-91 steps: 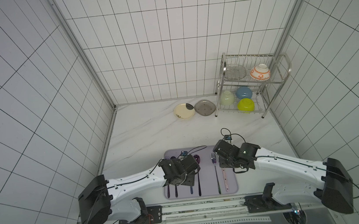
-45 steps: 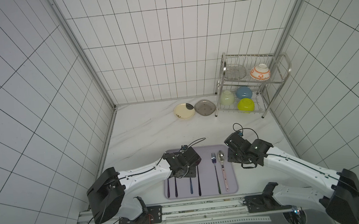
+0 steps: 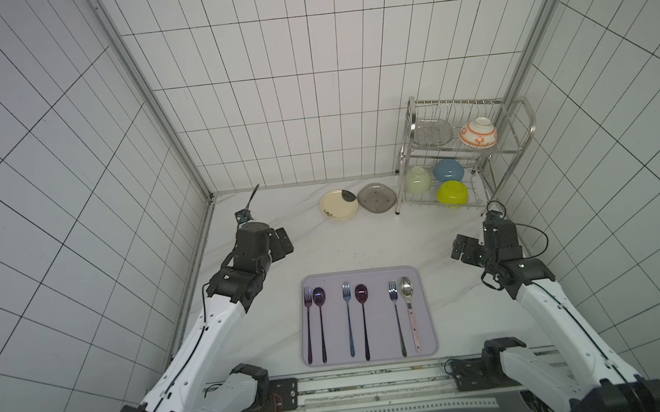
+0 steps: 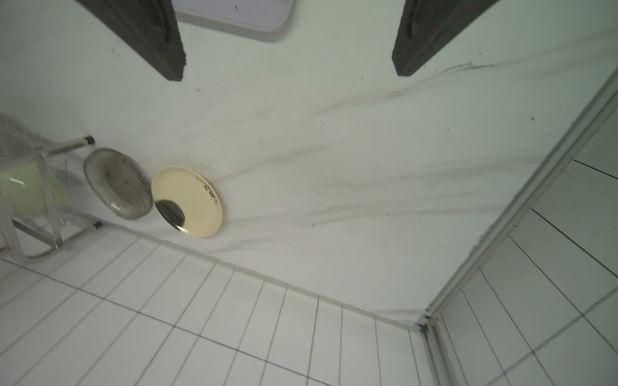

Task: Set the spoon and fork side by side
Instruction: Reset both arms

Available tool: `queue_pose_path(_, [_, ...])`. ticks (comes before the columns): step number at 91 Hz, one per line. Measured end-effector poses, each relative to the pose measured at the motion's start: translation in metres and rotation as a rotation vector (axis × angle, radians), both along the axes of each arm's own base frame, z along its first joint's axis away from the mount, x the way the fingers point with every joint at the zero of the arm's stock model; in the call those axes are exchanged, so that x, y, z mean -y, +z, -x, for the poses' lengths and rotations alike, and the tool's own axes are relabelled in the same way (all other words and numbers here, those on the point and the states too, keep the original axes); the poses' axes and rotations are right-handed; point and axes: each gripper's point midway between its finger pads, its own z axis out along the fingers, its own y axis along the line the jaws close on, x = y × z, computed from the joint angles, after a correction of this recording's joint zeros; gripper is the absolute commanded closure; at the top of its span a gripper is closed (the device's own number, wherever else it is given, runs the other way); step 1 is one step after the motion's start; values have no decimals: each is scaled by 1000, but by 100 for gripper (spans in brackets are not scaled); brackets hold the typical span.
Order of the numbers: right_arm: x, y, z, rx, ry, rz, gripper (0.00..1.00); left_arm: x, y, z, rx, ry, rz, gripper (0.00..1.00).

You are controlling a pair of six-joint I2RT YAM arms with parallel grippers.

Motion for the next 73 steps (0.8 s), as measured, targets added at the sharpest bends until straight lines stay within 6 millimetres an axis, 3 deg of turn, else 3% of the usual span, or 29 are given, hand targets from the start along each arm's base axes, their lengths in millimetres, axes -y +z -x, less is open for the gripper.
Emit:
queue_pose_path(6, [13, -18, -6, 49, -13, 35, 1, -37, -26, -3, -13, 82, -49, 2])
queue_pose_path(11, [20, -35, -8, 75, -12, 71, 1, -56, -56, -4, -54, 112, -84, 2])
queue_pose_path(21, [24, -61, -14, 108, 13, 129, 1, -74, -111, 2, -112, 111, -120, 2])
queue_pose_path(28, [24, -73, -24, 122, 36, 161, 1, -78, -129, 5, -97, 96, -132, 2])
queue_pose_path(35, [23, -73, -40, 167, 55, 183, 1, -78, -129, 0, -58, 79, -138, 2])
queue_pose_path(51, [21, -73, -86, 234, 76, 209, 1, -74, -106, -30, 105, 31, -145, 2])
queue_pose_path(73, [25, -63, -100, 278, 65, 211, 1, -65, -113, -57, 197, -30, -129, 2])
